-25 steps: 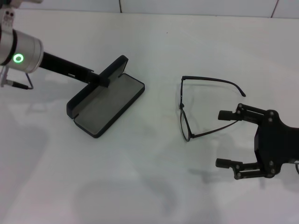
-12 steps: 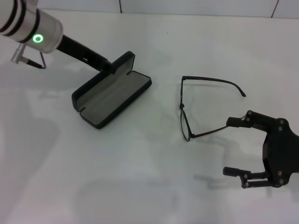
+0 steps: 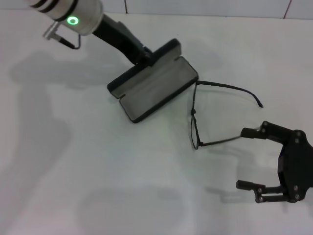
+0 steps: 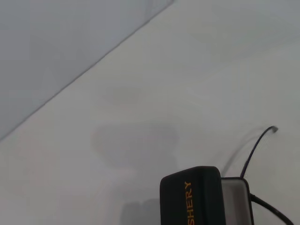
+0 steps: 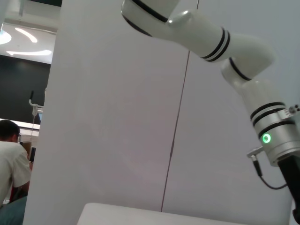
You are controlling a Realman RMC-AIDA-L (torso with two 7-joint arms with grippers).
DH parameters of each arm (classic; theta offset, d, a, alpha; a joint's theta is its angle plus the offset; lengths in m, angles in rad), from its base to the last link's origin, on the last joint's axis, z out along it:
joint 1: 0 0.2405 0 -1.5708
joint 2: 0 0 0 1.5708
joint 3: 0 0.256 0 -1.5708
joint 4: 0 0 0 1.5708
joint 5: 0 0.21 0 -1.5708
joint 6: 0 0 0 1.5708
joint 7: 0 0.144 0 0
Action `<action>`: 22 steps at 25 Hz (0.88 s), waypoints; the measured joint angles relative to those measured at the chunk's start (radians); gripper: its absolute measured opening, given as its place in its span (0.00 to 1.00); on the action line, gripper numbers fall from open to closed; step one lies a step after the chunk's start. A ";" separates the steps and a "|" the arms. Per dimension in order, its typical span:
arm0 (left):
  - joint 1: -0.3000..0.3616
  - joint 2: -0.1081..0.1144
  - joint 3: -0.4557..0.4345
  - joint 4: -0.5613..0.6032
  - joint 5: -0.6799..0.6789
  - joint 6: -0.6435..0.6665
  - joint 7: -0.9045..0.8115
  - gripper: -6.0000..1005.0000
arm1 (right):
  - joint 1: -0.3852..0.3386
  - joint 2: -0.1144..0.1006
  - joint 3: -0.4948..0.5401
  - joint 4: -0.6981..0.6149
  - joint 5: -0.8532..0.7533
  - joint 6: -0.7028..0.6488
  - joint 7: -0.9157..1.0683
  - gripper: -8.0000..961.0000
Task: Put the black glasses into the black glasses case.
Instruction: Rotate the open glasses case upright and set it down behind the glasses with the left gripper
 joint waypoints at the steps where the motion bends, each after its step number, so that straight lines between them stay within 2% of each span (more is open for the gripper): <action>1: -0.006 0.000 0.000 0.014 0.002 0.000 0.026 0.22 | -0.004 0.001 0.000 0.000 0.000 -0.003 -0.006 0.92; 9: -0.066 -0.002 0.000 0.065 0.023 -0.017 0.103 0.21 | -0.017 0.007 0.000 0.002 0.000 -0.022 -0.023 0.92; 14: -0.094 -0.004 0.000 0.122 0.072 -0.089 0.101 0.21 | -0.018 0.009 0.001 0.012 0.000 -0.024 -0.034 0.92; 22: -0.107 -0.007 0.000 0.218 0.122 -0.159 0.093 0.21 | -0.027 0.008 0.002 0.027 0.000 -0.028 -0.046 0.92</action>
